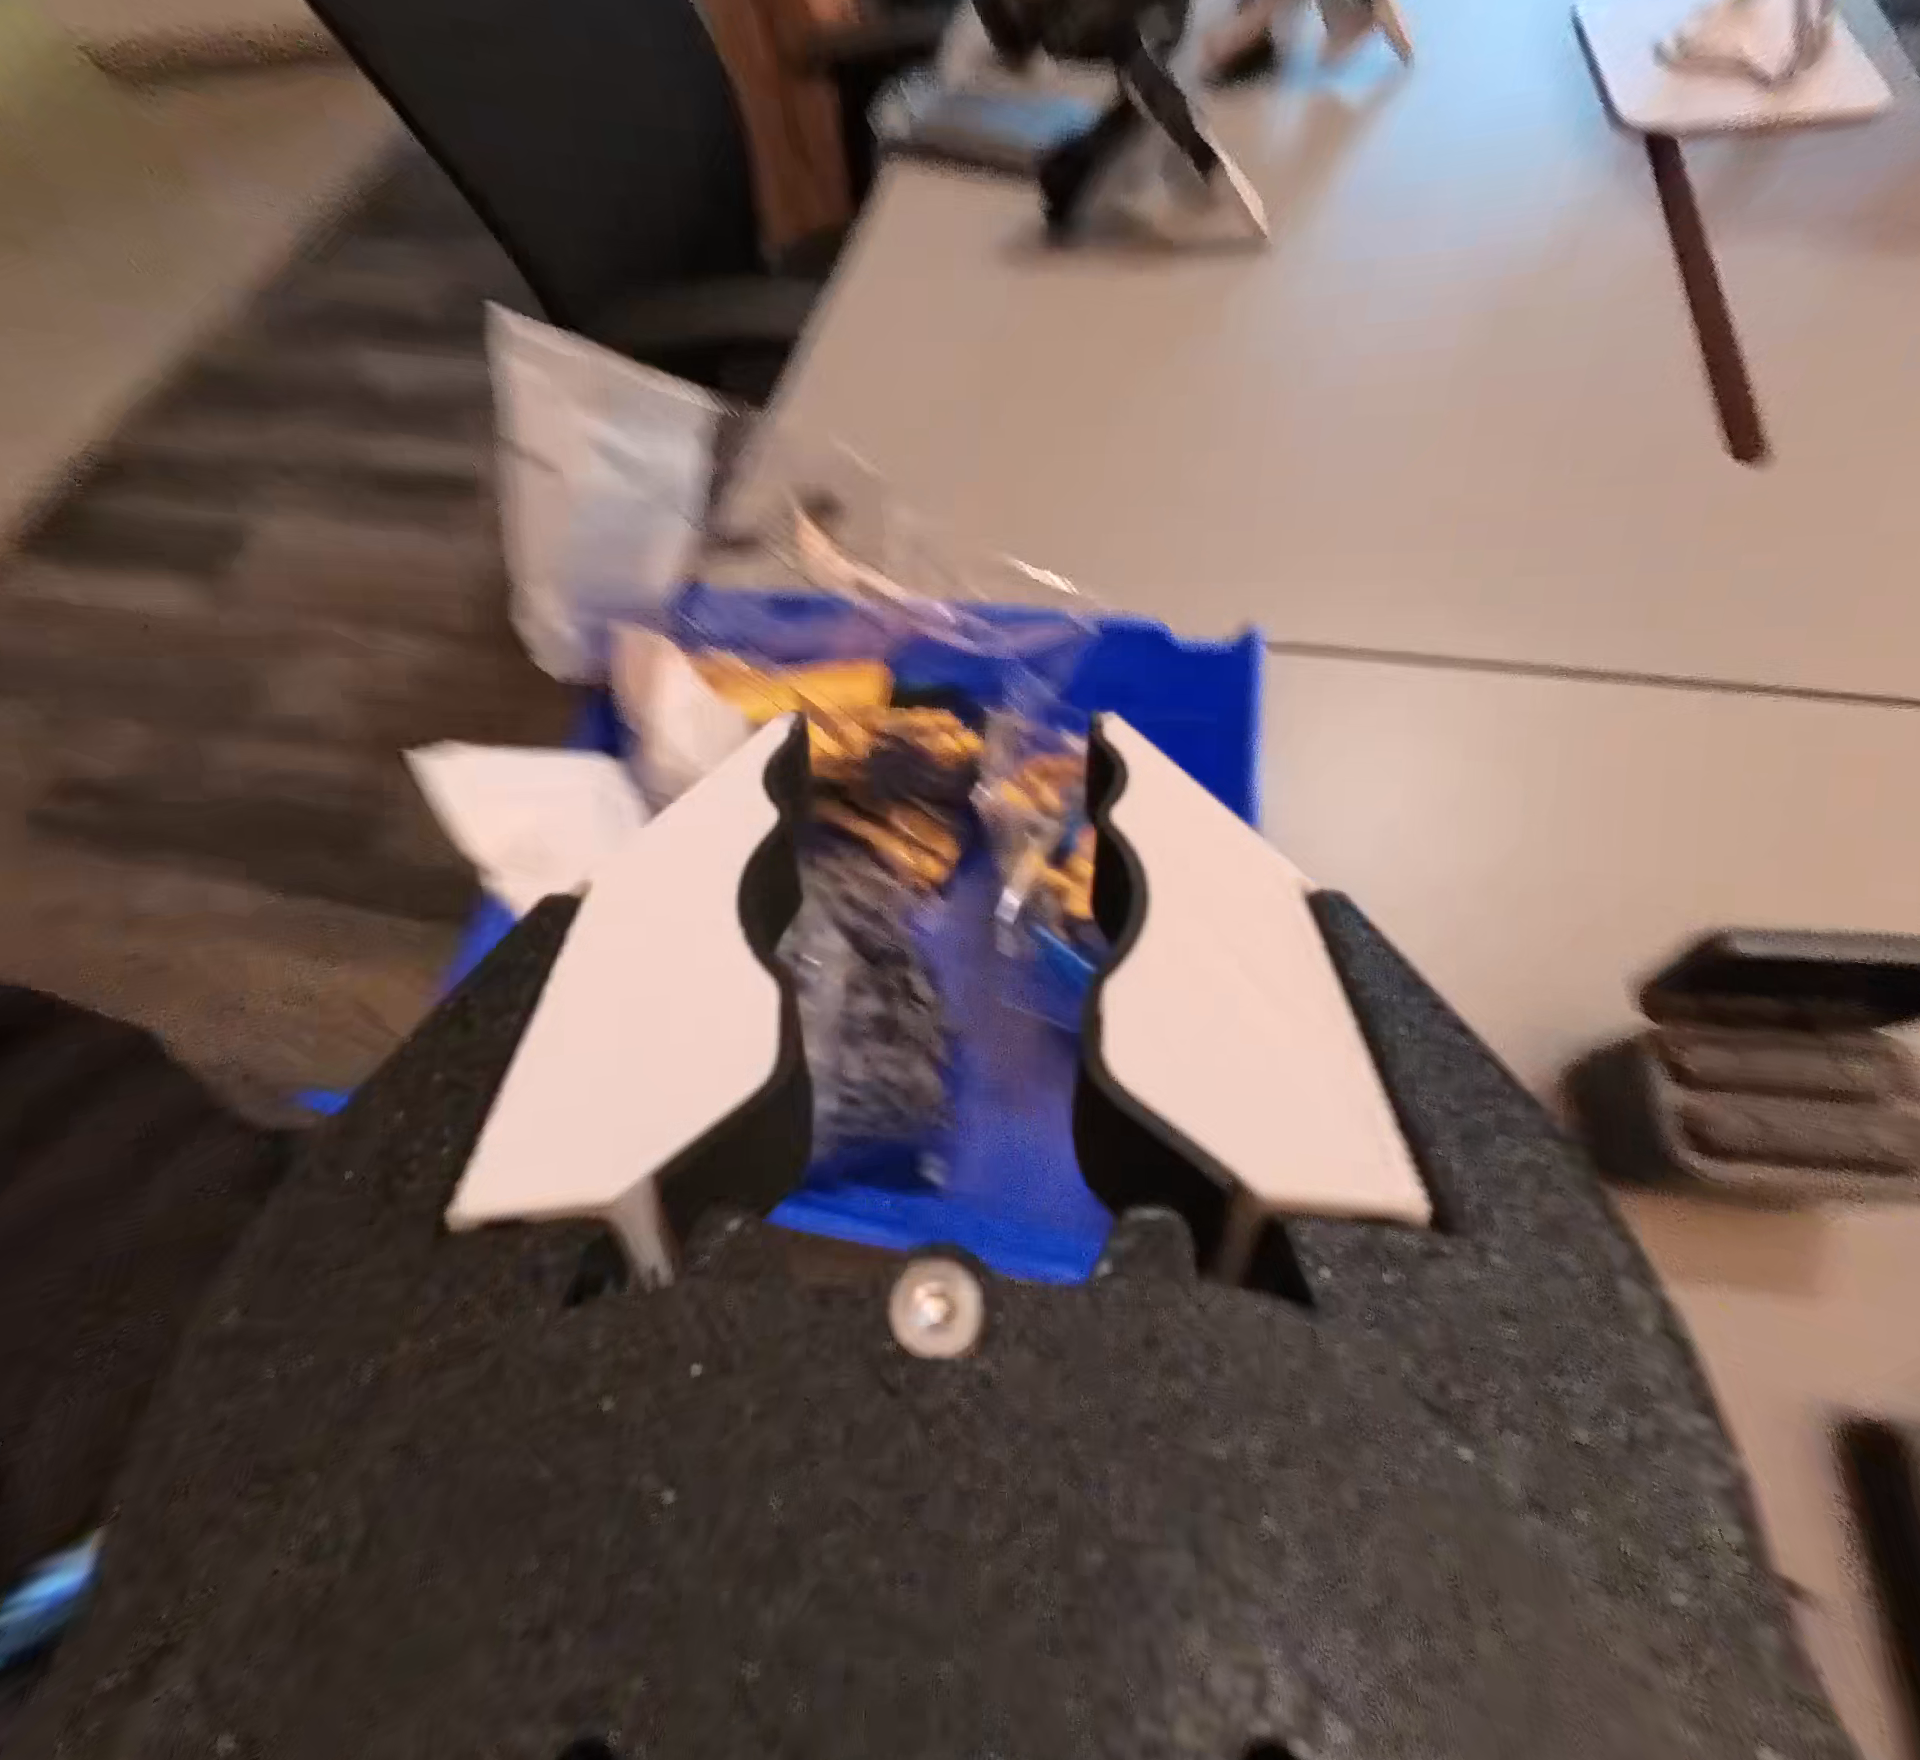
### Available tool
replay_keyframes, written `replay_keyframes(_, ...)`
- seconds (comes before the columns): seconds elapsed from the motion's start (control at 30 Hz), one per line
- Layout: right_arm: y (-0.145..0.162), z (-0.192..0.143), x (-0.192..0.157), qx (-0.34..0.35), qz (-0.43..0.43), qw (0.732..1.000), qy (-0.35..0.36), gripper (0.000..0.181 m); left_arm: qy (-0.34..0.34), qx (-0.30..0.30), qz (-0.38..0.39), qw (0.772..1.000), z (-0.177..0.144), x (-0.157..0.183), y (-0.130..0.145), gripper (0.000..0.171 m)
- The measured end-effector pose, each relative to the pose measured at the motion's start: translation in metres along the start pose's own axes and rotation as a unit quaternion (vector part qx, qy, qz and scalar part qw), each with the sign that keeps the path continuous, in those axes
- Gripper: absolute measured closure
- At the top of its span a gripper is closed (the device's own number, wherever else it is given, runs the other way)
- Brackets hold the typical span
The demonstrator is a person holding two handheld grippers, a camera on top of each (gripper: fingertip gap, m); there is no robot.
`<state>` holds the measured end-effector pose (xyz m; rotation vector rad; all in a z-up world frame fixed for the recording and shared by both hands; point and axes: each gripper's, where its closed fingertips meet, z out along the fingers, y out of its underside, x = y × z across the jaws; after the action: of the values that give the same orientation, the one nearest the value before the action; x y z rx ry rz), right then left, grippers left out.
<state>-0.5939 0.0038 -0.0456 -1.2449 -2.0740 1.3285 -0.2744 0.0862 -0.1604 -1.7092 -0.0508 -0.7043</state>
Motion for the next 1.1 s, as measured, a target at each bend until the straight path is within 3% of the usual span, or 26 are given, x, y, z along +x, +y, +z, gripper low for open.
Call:
replay_keyframes(0.1,0.039,0.031,0.018,-0.123,-0.096,0.986,0.06,0.128,0.0,0.001,0.0,1.0,0.0,0.0,0.0,0.155)
replay_keyframes(0.27,0.09,0.075,0.023,-0.279,-0.175,0.941,0.077,0.117,0.002,0.0,-0.001,1.0,0.0,0.001,0.0,0.155)
replay_keyframes(0.3,0.096,0.079,0.03,-0.304,-0.192,0.929,0.092,0.128,0.002,0.001,-0.001,1.0,0.0,0.001,0.0,0.155)
replay_keyframes(0.33,0.096,0.08,0.037,-0.314,-0.211,0.92,0.105,0.16,0.003,0.002,-0.002,1.0,-0.001,0.001,-0.001,0.155)
replay_keyframes(0.43,0.065,0.068,0.04,-0.24,-0.187,0.945,0.118,0.174,0.005,0.004,-0.006,1.0,-0.001,0.0,-0.001,0.155)
replay_keyframes(0.57,-0.009,-0.011,0.024,-0.029,-0.062,0.994,0.081,0.178,0.004,0.002,-0.002,1.0,-0.001,0.001,-0.001,0.155)
replay_keyframes(0.63,-0.033,-0.067,0.006,0.07,0.01,0.997,0.033,0.179,0.003,0.0,0.001,1.0,0.0,0.002,0.0,0.155)
replay_keyframes(0.7,-0.038,-0.122,-0.015,0.144,0.059,0.988,0.003,0.18,0.003,-0.001,0.002,1.0,0.0,0.002,0.0,0.155)
replay_keyframes(0.8,-0.008,-0.184,-0.044,0.184,0.093,0.978,0.011,0.18,0.012,0.017,-0.008,1.0,-0.002,0.002,-0.006,0.155)
replay_keyframes(0.93,0.055,-0.242,-0.08,0.189,0.114,0.972,0.079,0.18,0.012,0.055,-0.021,0.998,-0.01,-0.001,-0.018,0.155)
replay_keyframes(1.03,0.115,-0.28,-0.096,0.148,0.065,0.961,0.224,0.179,-0.007,0.069,-0.019,0.997,-0.013,-0.007,-0.022,0.155)
replay_keyframes(1.1,0.166,-0.293,-0.106,0.071,0.0,0.937,0.342,0.179,-0.021,0.073,-0.018,0.997,-0.015,-0.012,-0.023,0.155)
